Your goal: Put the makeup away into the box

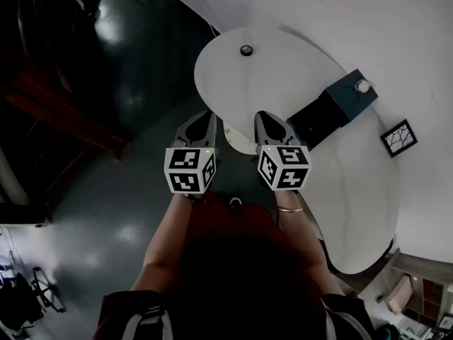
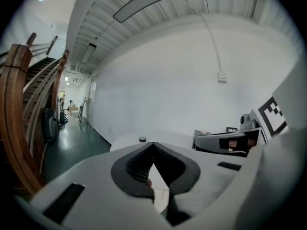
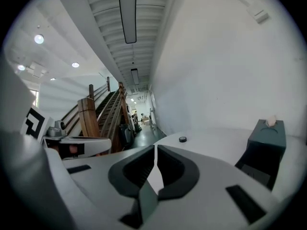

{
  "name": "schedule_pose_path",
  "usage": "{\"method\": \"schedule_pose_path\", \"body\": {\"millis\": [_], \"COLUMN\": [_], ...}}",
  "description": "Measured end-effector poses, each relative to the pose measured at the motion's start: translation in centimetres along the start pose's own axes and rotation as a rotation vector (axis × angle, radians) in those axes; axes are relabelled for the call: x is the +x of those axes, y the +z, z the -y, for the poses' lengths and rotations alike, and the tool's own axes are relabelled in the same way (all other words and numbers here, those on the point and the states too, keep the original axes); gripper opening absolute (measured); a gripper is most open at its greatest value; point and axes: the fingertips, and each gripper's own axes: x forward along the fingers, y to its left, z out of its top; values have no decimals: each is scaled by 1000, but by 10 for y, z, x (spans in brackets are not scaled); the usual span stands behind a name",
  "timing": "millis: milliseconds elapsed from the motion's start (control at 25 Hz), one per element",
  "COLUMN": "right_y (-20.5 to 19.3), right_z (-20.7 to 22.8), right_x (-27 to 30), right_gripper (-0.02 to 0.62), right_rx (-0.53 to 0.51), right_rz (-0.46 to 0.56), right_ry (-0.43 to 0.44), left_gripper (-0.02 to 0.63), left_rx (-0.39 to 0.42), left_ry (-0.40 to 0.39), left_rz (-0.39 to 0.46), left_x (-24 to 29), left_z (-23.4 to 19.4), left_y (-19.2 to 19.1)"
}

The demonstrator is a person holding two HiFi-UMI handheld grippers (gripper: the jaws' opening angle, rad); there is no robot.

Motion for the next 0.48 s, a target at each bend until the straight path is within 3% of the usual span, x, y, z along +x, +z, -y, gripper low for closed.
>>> {"method": "schedule_pose_path", "body": {"millis": [280,480], "right_y": [-3,-7], "right_z": [0,-5], "right_x": [2,6], "right_gripper": [19,85], "right_rx": [-27,-36], "right_rz": [-29,-53], "right_ry": [6,33], "left_gripper": [21,21], "left_rx": [0,0], "left_ry": [0,5], "left_rz": [5,13], "left_x": [0,2], "left_z": [4,3], "left_y": [4,7]}}
